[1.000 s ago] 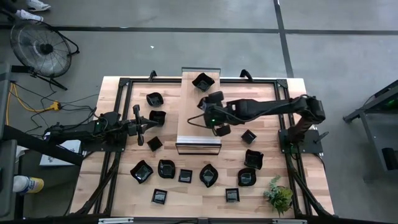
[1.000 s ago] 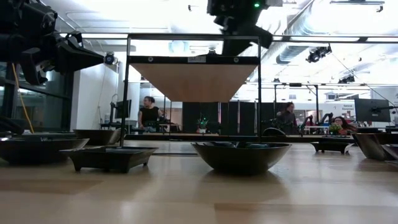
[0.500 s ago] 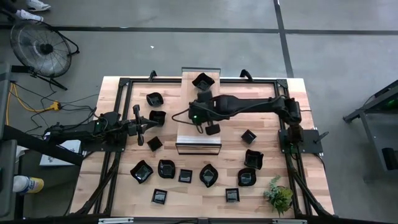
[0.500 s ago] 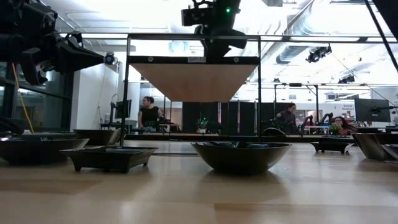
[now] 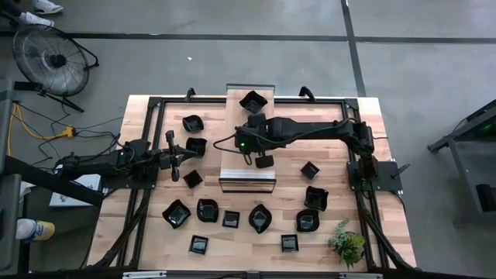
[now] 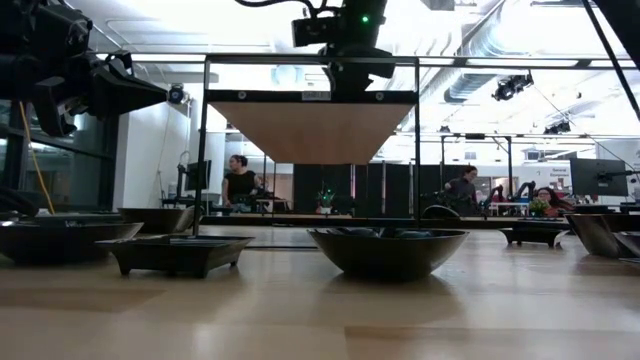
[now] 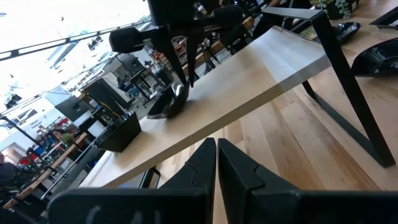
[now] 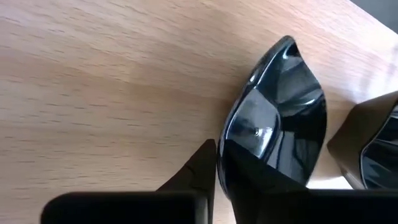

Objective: Pick & Place Mini shaped plates
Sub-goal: Put the leaf-shaped plate on the shelf, then put the square-shaped plate on the shelf

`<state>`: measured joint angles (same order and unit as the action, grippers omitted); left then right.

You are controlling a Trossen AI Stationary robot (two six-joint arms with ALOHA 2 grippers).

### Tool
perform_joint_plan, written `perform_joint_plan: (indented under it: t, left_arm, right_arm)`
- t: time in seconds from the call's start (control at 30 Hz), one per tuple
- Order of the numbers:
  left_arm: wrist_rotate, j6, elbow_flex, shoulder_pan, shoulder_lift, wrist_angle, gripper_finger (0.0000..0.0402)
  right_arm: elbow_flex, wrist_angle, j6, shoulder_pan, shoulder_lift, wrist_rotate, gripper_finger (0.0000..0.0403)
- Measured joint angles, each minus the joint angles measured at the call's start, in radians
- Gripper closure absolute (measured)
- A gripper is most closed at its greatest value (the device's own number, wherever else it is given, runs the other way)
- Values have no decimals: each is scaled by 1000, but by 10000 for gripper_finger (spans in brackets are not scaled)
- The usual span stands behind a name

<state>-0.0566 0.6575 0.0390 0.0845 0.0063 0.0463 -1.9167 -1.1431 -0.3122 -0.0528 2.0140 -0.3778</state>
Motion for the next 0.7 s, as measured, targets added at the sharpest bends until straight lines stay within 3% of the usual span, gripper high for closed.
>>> perform_joint_plan:
  t: [0.37,0.57,0.7]
  left_arm:
    - [0,0,0,0,0,0,389]
    - [0,0,0,0,0,0,389]
    - [0,0,0,0,0,0,389]
  right_arm:
    - [0,3,16,0,-6,-22,319]
    - [-1,-50,146,11,-61,-34,309]
    - [-1,-149,299,15,-104,17,308]
